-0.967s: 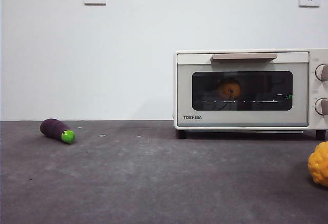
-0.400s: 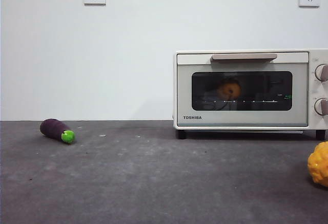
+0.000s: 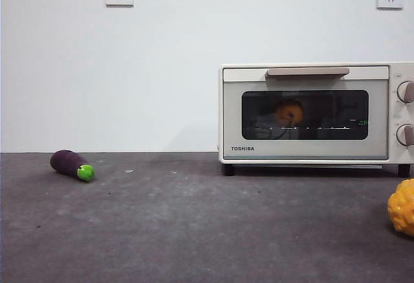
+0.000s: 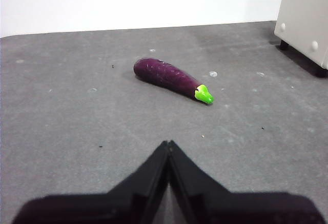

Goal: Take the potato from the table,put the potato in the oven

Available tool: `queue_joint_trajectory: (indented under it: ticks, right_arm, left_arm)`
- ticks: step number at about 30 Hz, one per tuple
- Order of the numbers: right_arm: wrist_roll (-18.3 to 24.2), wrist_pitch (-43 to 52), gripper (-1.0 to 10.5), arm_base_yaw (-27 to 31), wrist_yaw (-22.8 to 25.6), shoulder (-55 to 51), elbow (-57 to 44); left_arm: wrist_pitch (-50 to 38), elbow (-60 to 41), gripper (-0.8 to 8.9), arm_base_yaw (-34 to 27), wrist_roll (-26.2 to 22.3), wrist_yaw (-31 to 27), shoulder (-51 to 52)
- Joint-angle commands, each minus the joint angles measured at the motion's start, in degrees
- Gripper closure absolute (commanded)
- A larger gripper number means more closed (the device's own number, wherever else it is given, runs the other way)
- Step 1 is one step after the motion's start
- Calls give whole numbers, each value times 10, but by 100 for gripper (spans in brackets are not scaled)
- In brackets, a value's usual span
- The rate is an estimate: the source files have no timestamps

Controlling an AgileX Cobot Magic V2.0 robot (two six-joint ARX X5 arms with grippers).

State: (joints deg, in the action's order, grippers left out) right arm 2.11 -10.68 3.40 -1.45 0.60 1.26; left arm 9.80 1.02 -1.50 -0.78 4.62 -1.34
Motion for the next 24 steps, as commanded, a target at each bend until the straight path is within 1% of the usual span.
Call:
queue_joint_trajectory:
  ticks: [1,10,18,24]
  right_arm:
    - [-8,1,946,0,1,-2,-5]
    - [-8,1,946,0,3,-2,-5]
    - [-8,1,946,-19,4,-2,-5]
    - [-8,1,946,-19,4,-2,-5]
  left_arm:
    - [-4,-6,817,-2,6,-1,0]
    - [-4,-6,817,-2,6,-1,0]
    - [-4,-6,817,-2,6,-1,0]
    - [-4,-6,817,-2,6,-1,0]
